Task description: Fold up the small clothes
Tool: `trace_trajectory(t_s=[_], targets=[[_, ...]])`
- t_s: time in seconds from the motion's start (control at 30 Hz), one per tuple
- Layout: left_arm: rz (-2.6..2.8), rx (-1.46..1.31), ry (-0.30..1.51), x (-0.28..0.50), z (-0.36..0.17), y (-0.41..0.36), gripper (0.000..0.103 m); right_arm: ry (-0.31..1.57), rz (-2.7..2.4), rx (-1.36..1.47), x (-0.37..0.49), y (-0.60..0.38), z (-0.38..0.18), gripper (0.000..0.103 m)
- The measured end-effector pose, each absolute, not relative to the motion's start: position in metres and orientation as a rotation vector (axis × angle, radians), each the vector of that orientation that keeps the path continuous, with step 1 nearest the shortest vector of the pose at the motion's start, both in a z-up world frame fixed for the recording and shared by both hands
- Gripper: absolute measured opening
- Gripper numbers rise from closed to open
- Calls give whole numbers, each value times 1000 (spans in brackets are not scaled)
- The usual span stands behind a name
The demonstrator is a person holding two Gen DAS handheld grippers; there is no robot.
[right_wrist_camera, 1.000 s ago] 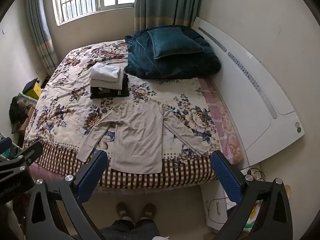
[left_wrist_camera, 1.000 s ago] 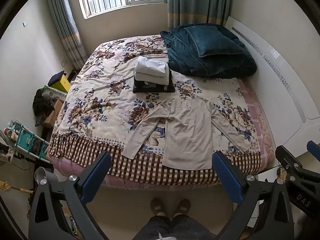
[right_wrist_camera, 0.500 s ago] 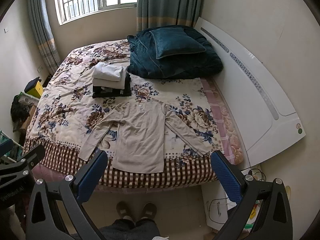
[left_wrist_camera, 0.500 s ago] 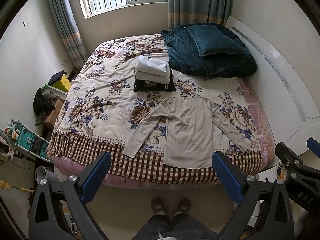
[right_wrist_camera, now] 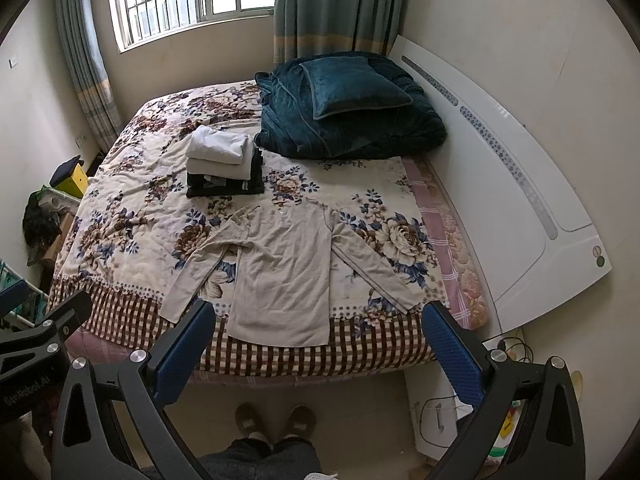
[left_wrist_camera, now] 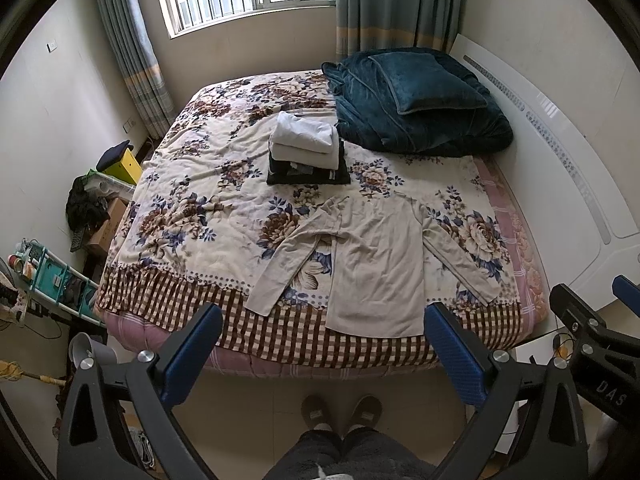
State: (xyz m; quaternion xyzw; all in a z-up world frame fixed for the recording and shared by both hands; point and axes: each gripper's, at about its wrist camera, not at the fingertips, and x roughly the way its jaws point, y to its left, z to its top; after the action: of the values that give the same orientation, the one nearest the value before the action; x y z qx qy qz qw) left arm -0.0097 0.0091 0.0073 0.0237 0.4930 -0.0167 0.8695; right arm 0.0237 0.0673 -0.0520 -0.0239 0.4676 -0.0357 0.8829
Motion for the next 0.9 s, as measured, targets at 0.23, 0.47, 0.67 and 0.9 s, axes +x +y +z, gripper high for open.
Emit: trace_trajectory(t_s=[0.23,0.47,0.67,0.9], targets=[[-35,48,1033,-9,6,16,103,976,-73,-49,24,70,-49,103],[-39,46,1031,-11,7,18,103,976,-70,-48,23,71,-47,103],[-39,47,1030,-11,7,18,103,973,-71,-46,22,71,-48,103],[-39,47,1029,-3,15,9,103,970,-69,-47,24,75,-40,103]])
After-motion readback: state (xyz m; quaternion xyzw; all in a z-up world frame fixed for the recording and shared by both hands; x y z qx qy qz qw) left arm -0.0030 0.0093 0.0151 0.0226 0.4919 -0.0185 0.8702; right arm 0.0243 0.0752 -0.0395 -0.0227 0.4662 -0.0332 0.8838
